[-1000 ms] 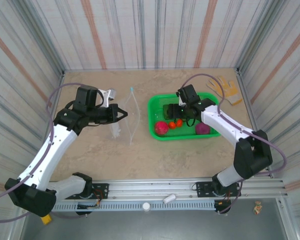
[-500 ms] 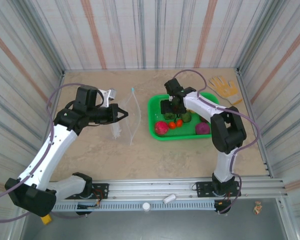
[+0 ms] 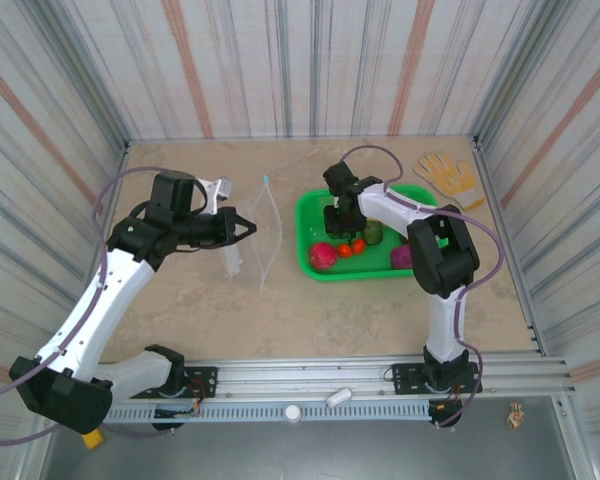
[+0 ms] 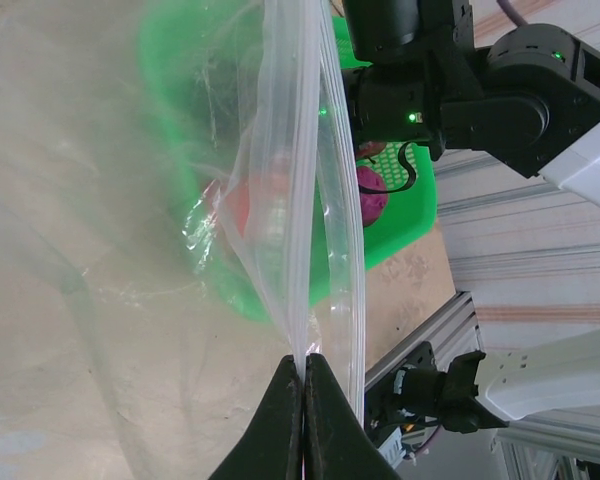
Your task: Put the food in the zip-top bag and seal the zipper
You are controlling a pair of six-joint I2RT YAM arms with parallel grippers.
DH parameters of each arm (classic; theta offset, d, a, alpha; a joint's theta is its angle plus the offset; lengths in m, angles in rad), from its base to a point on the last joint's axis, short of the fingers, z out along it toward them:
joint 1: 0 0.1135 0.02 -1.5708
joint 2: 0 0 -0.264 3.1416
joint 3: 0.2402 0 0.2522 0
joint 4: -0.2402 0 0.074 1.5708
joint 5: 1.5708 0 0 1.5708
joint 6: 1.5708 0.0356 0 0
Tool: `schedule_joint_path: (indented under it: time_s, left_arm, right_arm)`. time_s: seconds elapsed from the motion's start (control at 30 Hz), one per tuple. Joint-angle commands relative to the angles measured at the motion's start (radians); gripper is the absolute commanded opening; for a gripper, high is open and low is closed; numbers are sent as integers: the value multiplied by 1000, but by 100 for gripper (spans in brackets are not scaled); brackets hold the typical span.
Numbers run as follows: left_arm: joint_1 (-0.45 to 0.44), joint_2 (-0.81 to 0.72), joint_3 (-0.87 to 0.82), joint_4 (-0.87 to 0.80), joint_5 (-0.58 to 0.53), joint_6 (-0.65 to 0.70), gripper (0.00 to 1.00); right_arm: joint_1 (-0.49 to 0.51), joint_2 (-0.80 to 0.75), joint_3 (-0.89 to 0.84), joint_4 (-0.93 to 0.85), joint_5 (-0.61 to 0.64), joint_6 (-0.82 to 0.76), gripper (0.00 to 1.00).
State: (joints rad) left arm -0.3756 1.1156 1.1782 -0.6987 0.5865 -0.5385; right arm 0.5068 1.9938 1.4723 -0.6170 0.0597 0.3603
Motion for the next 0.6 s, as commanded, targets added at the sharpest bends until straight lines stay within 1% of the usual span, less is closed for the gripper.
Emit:
schedule_joint_path:
  time_s: [0.0,0.13,0.27,0.4,0.57]
  left_arm:
    - [-5,-17,55,3,42,-46,0]
    - [-5,-14,97,-7,35,-116,0]
    - [-7,-8,140,11,66,-188,0]
    - [-11,16,161,17,79,-215,0]
    - [-23,55,142,43,88,-226,0]
  right_arm:
    - [10,-125,-32,-6,33,-7,51]
    - [10,-266,-80,-18,3,-4,50]
    - [10,-451,-103,-20,-54,-15,49]
    - [18,-584,-13,-80,-174,-24,49]
    - [65,-664,93,-101,-317,16,49]
